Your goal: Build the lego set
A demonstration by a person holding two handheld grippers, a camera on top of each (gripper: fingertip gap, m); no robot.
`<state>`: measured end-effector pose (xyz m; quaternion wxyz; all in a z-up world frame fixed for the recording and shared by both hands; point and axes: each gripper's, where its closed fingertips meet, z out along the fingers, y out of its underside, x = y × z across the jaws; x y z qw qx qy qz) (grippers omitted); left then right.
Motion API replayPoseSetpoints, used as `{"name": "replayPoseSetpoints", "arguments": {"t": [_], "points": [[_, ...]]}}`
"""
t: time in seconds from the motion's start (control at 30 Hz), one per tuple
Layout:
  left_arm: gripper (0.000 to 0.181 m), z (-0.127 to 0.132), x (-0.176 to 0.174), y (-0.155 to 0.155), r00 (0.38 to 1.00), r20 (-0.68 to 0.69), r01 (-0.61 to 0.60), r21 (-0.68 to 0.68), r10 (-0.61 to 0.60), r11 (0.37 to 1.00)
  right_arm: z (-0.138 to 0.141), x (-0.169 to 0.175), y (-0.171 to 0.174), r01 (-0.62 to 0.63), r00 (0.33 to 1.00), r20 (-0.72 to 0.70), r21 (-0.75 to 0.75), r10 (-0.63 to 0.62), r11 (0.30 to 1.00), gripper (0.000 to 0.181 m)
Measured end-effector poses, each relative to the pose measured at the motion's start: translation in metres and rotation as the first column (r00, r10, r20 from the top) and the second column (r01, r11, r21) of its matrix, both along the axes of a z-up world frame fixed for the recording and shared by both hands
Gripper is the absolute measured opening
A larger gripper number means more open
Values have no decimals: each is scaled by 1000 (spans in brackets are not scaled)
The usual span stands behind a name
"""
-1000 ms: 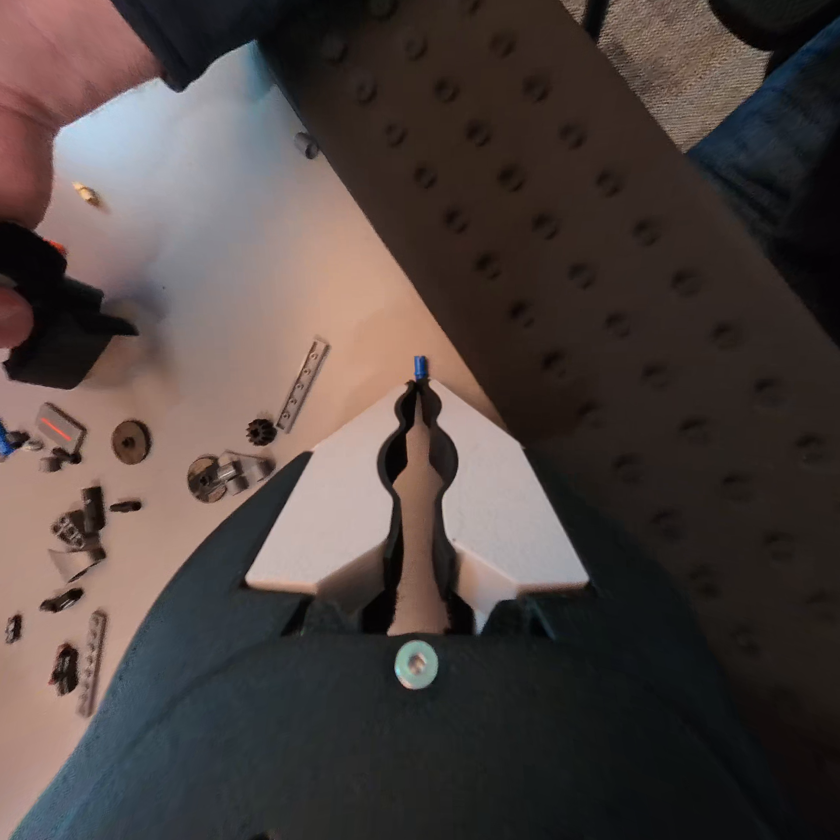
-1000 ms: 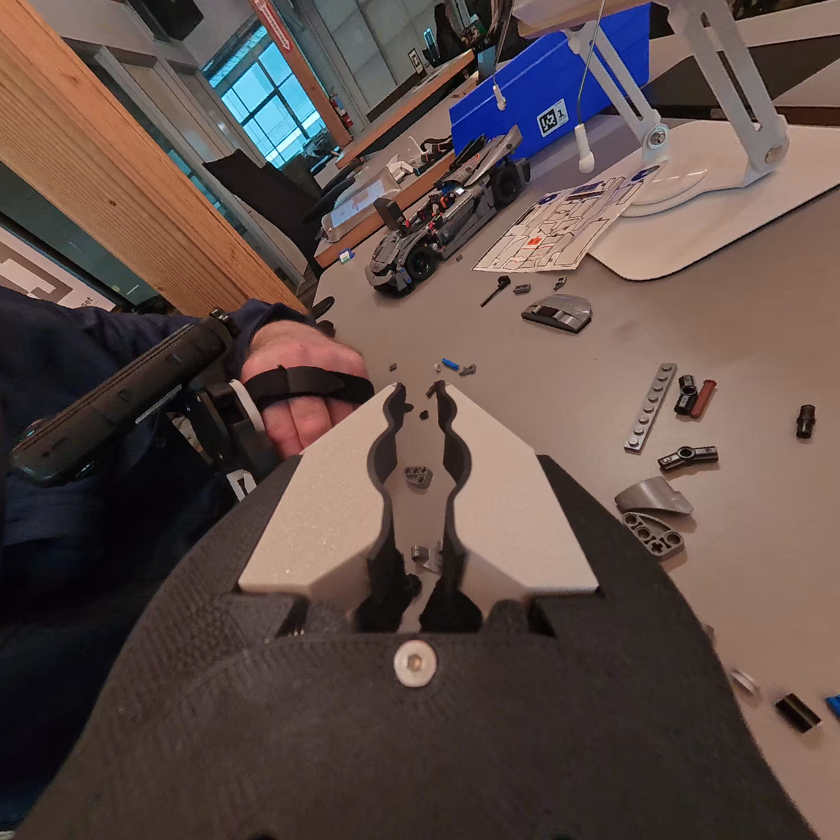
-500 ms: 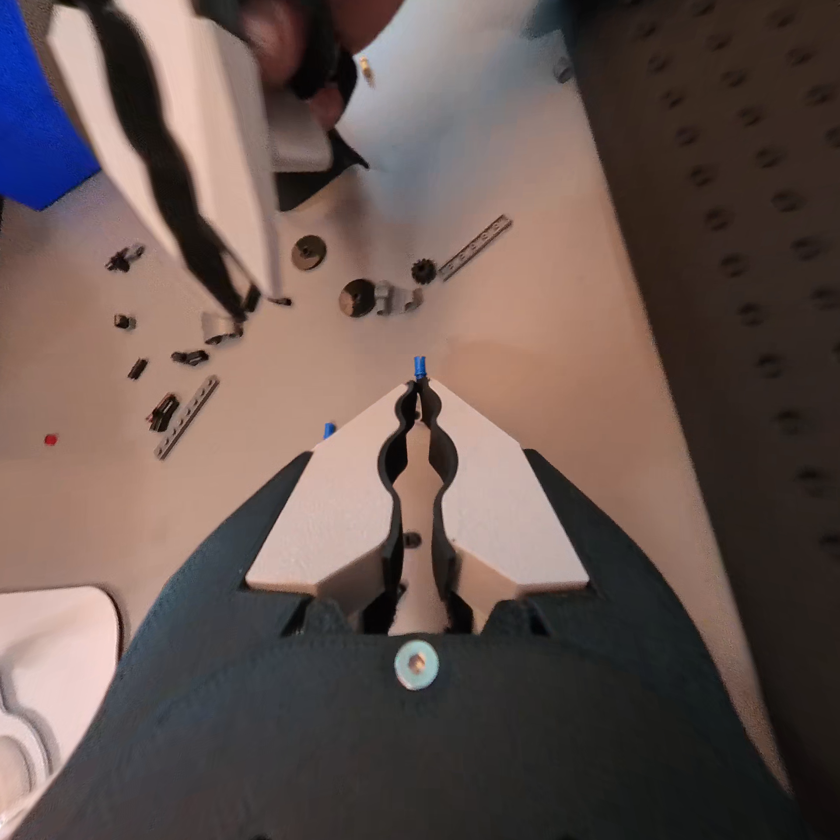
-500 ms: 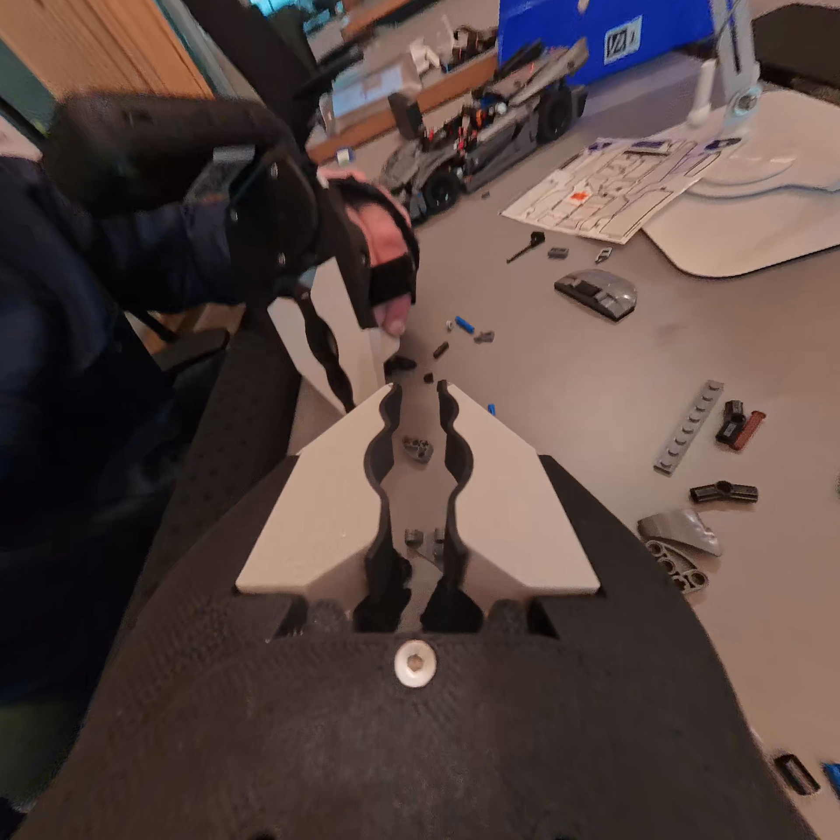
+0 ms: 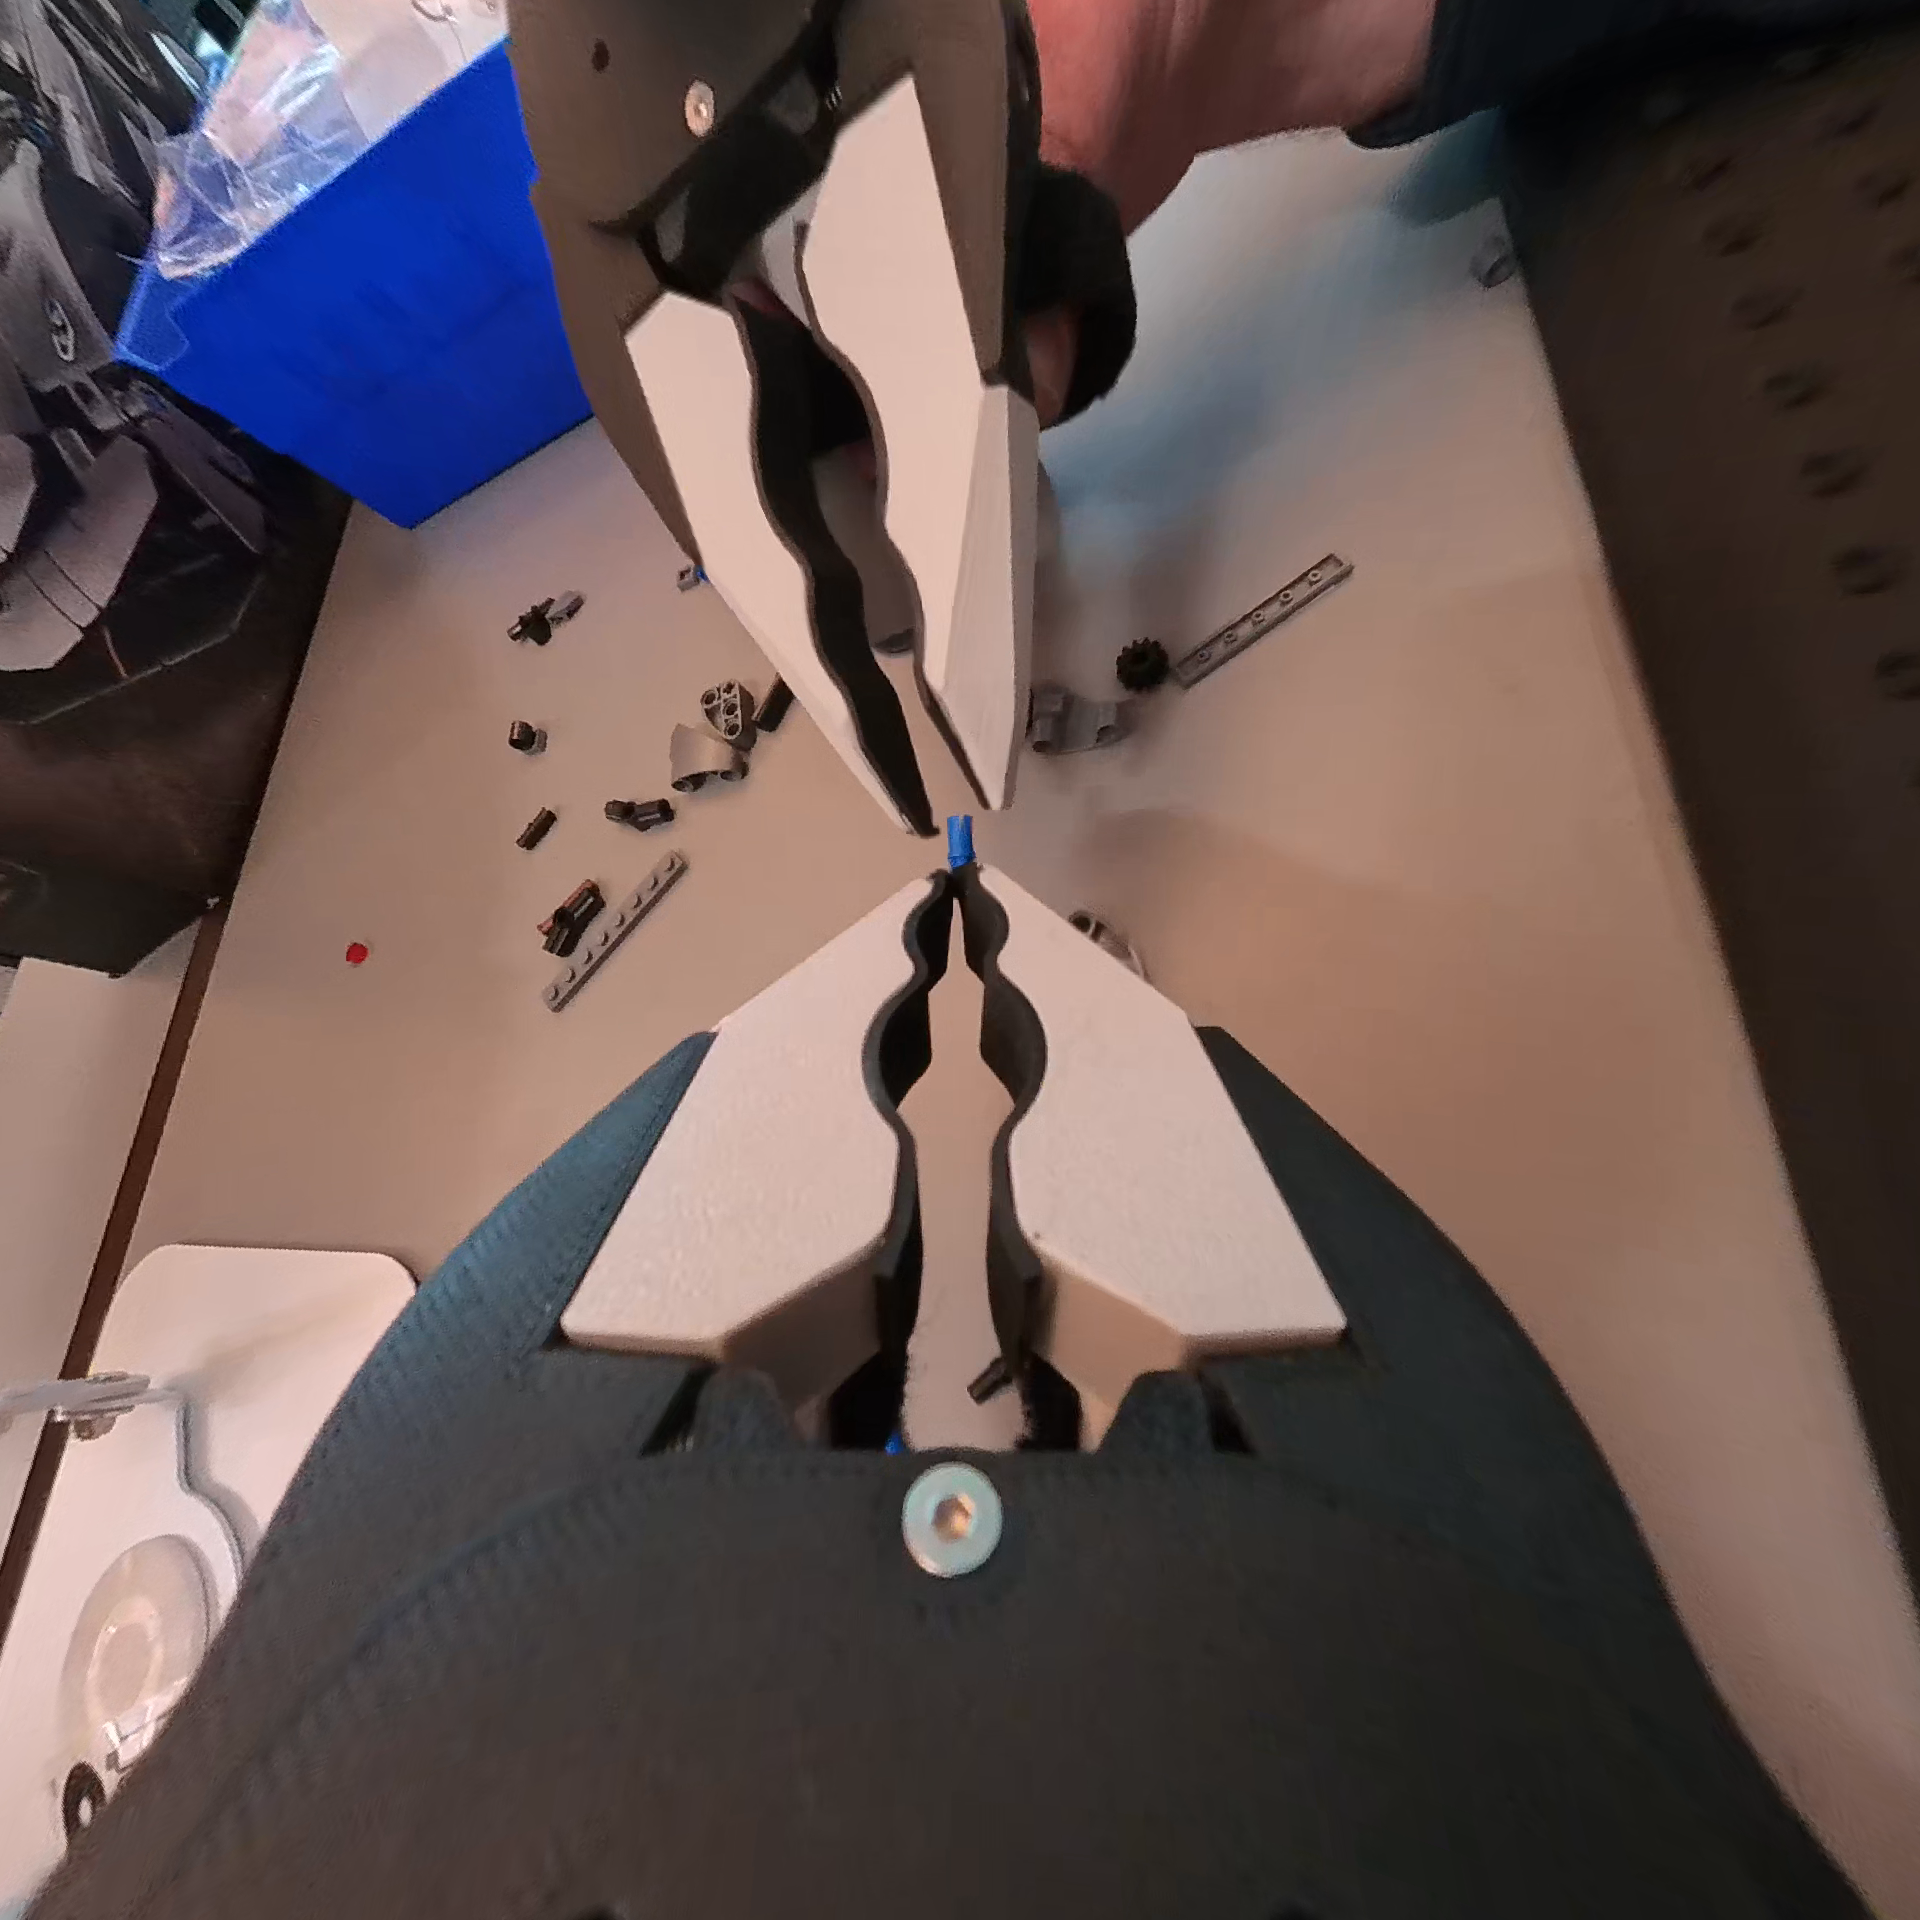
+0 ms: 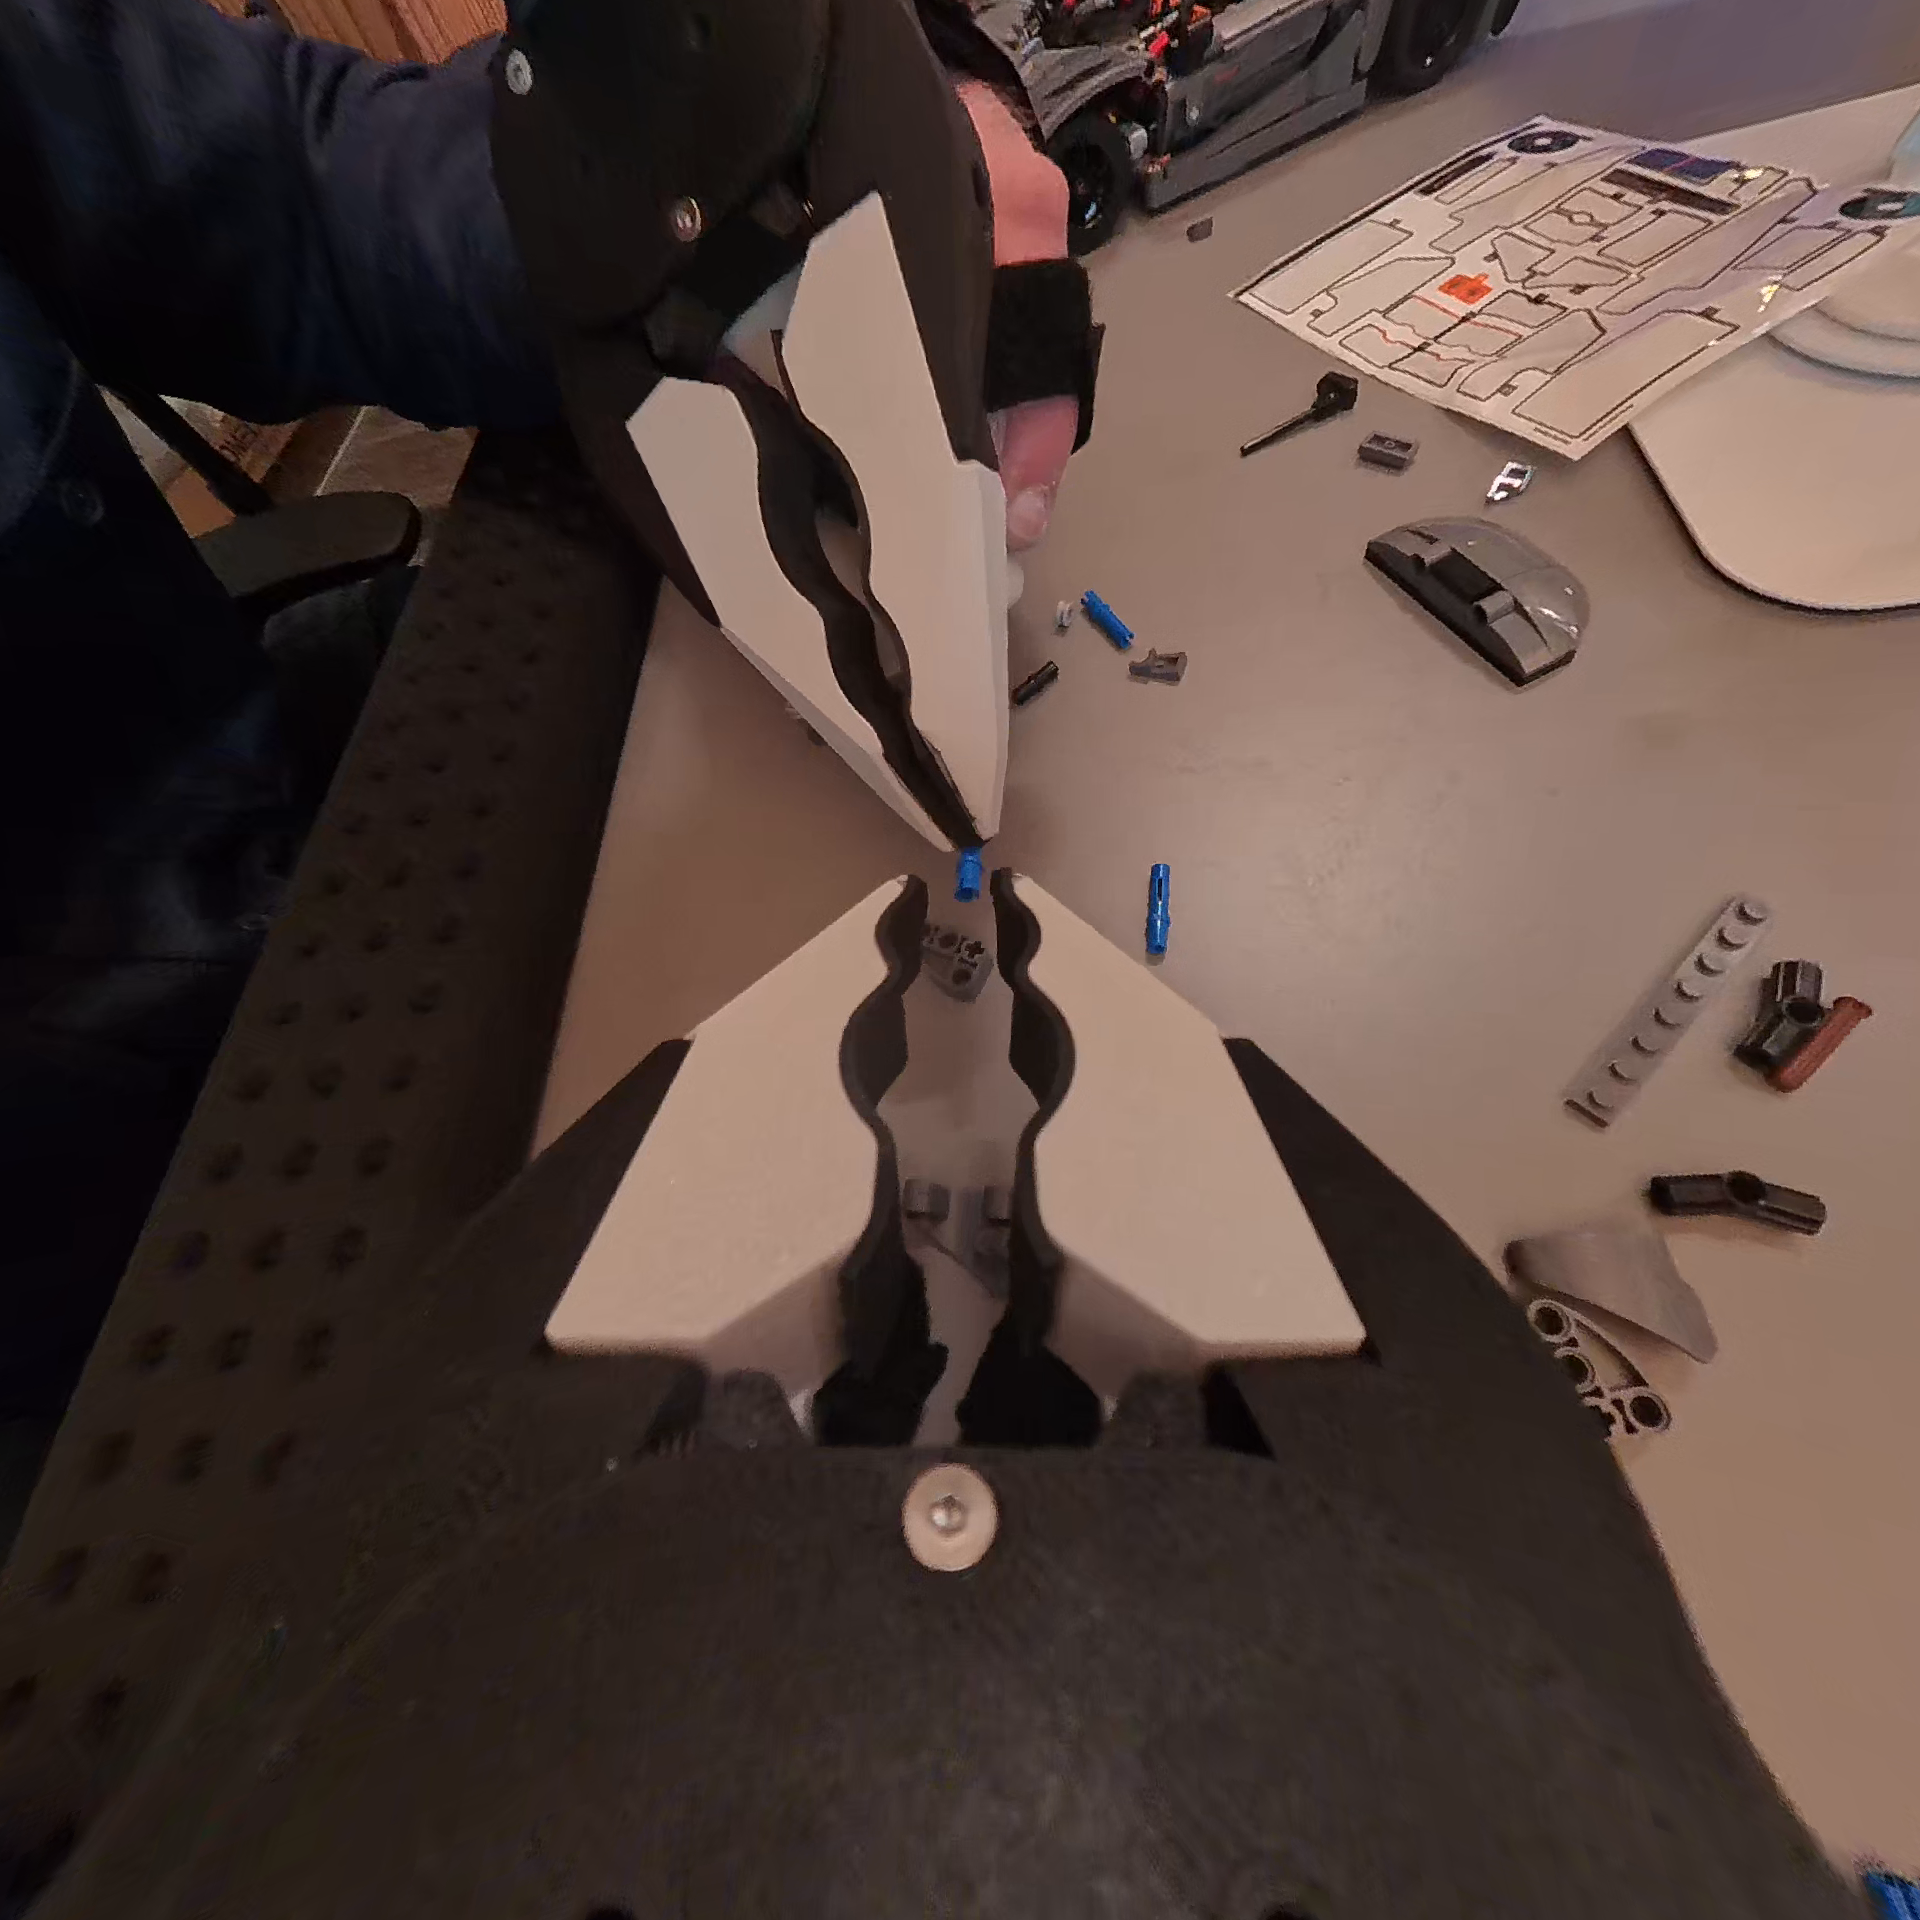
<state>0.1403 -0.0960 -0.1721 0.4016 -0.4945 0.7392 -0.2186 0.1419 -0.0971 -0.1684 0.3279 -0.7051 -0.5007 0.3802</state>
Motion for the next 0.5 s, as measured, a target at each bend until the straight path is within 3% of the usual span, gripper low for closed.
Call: {"name": "replayPoseSetpoints", "arguments": {"t": [0.3, 0.5], "points": [[0, 3, 2, 1, 1000, 28, -9, -15, 9, 1000, -3, -2, 1, 3, 1000, 12, 11, -4, 1000, 3], [7, -13, -7, -3, 997, -70, -32, -73, 27, 997, -11, 1, 3, 10, 996, 92, 44, -14, 999, 3]]}}
